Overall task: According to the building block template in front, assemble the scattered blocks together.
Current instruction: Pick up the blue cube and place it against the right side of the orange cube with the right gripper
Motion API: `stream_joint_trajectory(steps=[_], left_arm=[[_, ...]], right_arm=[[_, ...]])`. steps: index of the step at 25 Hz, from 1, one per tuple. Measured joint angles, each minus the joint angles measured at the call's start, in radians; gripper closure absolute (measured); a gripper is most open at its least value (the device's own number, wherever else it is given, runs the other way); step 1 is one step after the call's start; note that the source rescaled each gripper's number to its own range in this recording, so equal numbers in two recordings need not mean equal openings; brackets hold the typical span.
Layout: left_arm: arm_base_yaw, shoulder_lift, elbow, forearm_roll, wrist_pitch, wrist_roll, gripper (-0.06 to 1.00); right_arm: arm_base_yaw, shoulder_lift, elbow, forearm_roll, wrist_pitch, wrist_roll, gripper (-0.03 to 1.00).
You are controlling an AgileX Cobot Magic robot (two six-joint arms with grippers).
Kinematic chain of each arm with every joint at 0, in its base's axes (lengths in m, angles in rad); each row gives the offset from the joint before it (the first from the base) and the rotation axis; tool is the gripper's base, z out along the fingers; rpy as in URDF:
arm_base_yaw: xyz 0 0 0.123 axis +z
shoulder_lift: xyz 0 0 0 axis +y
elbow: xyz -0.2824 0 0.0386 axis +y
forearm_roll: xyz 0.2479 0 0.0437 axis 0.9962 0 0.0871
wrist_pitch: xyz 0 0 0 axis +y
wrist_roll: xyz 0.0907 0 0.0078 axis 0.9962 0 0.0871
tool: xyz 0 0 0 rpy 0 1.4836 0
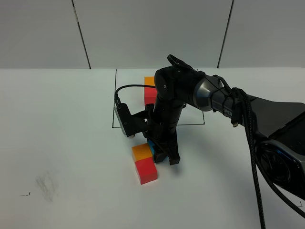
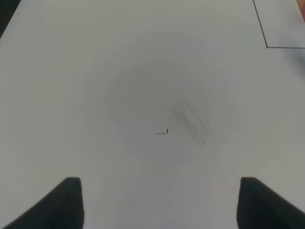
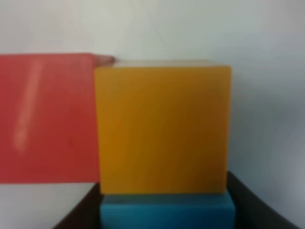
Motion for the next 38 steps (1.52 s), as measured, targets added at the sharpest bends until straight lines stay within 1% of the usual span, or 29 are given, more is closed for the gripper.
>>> stream_joint_trajectory(steps=[20,32,33,34,36,38], left_arm=[[0.0,0.0,0.0,0.0,0.0,0.0,0.34],[0.0,0.0,0.0,0.0,0.0,0.0,0.34],[0.0,0.0,0.0,0.0,0.0,0.0,0.34],[0.0,0.0,0.0,0.0,0.0,0.0,0.34],[0.0,0.0,0.0,0.0,0.0,0.0,0.34],[0.0,0.0,0.0,0.0,0.0,0.0,0.34]], right_arm=[[0.0,0.024,-0.007,0.019,-0.008,-0.002,0.96],[0.0,0.024,-0.007,0.023,-0.014,0.035,0.96],[0.0,0.024,-0.007,0.023,-0.015,0.036,0.94],[0.0,0.027,-0.007,0.025,-0.022,0.039,0.88],[0.0,0.029,-0.008,0.032,-0.042,0.043,0.7],[0.0,0.029,-0.008,0.031,-0.06,0.06,0.46]])
